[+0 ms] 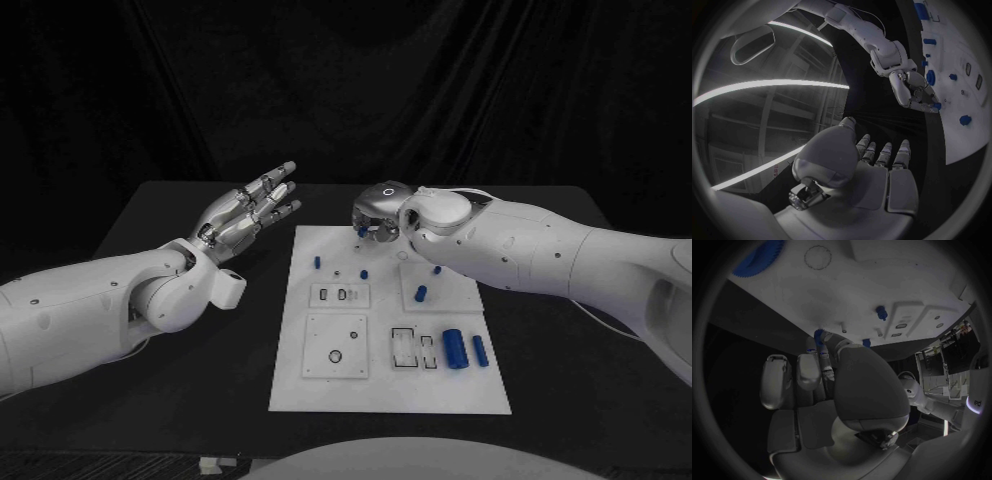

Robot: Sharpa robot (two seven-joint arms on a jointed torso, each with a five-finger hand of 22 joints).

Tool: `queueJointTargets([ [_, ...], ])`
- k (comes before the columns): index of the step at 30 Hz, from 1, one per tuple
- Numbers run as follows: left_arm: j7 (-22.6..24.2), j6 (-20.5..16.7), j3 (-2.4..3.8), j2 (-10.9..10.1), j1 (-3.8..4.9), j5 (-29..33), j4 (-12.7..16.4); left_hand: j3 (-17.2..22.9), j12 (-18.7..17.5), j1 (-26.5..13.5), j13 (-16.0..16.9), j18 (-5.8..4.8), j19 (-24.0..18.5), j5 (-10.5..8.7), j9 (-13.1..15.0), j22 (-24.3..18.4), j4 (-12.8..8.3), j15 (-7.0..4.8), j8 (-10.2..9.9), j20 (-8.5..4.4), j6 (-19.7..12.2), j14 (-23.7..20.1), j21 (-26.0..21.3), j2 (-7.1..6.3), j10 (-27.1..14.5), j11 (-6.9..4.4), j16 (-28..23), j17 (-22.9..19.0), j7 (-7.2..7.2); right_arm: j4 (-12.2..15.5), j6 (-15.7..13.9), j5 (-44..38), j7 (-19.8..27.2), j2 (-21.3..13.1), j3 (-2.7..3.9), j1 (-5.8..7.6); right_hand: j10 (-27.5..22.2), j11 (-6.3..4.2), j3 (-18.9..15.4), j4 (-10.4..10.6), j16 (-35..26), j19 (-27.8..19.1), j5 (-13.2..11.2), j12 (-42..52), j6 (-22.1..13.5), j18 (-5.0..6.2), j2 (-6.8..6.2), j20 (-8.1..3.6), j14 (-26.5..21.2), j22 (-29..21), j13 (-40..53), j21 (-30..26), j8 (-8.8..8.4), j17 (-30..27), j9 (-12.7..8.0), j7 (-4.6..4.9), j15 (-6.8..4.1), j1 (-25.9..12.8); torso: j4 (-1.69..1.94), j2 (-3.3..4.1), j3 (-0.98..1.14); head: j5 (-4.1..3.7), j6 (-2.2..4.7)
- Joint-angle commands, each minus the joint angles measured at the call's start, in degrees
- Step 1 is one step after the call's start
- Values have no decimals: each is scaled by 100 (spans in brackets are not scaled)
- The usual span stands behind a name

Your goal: Assemble the parts on the task board

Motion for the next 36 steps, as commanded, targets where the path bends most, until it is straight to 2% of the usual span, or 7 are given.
queueJointTargets([
  [1,57,58,7,12,3,9,7,38,-19,62,-6,61,9,37,6,9,4,23,30,27,40,-2,27,-14,1,42,-21,-5,14,8,79,-28,-67,2,-6,-27,-42,5,21,8,-37,-7,-2,-20,-24,-71,12,15,-28,191,-7,-22,-18,-7,3,18,31,-49,5,2,-2,-2,0],
  [12,52,59,6,3,3,9,16,58,-19,76,-6,61,11,48,7,9,-3,24,33,28,51,-2,29,-14,1,48,-21,-5,20,-27,172,-28,-133,47,-6,-29,-133,31,58,2,-93,-52,-21,-24,-115,-58,4,31,-78,155,-11,-68,-85,-92,-1,-29,49,-52,5,3,-2,0,-11],
  [17,50,62,6,1,3,9,16,65,-19,80,-6,60,11,51,7,9,-6,26,33,29,53,-2,29,-15,1,53,-21,-5,23,-43,357,-28,-266,47,-6,-32,-485,132,137,-20,-228,-183,-8,-20,-612,-24,-86,101,-221,52,-16,-202,-214,-302,-87,-283,137,-84,7,2,-2,1,-24],
  [24,48,67,6,6,3,9,12,81,-19,89,-6,60,14,54,7,10,-10,31,33,30,53,-2,30,-17,1,66,-21,-5,31,-42,351,-28,-320,27,-6,-35,-924,187,115,-24,-337,-310,-126,-13,-1239,11,-138,169,-377,-27,0,-341,-217,-494,-240,-464,190,-178,8,1,-1,5,-26],
  [27,47,71,6,8,2,9,7,81,-19,89,-6,60,14,54,7,10,-10,31,33,30,53,-2,30,-17,1,66,-21,-5,31,-31,263,-28,-297,9,-6,-35,-1070,182,37,-20,-368,-342,-284,-9,-1501,20,-130,178,-420,-46,9,-384,-214,-556,-324,-552,194,-223,6,2,-1,9,-26],
  [30,45,74,6,6,2,9,4,81,-19,89,-6,60,14,54,7,10,-10,31,33,30,53,-2,30,-17,1,66,-21,-5,31,15,105,-28,-255,-45,-6,-35,-1125,176,-42,-2,-376,-355,-425,3,-1577,24,-111,181,-438,-50,25,-408,-205,-578,-363,-579,192,-265,4,3,-1,12,-27],
  [36,45,82,6,4,1,9,-25,89,-19,94,-6,60,14,57,7,10,-13,33,33,31,53,-2,31,-17,1,73,-21,-5,36,331,-551,-28,-99,-378,-7,14,-980,167,-378,169,-700,-603,-832,116,-1635,98,-51,197,-707,-286,122,-727,-181,-1077,-464,-620,208,-457,1,4,1,19,-1],
])
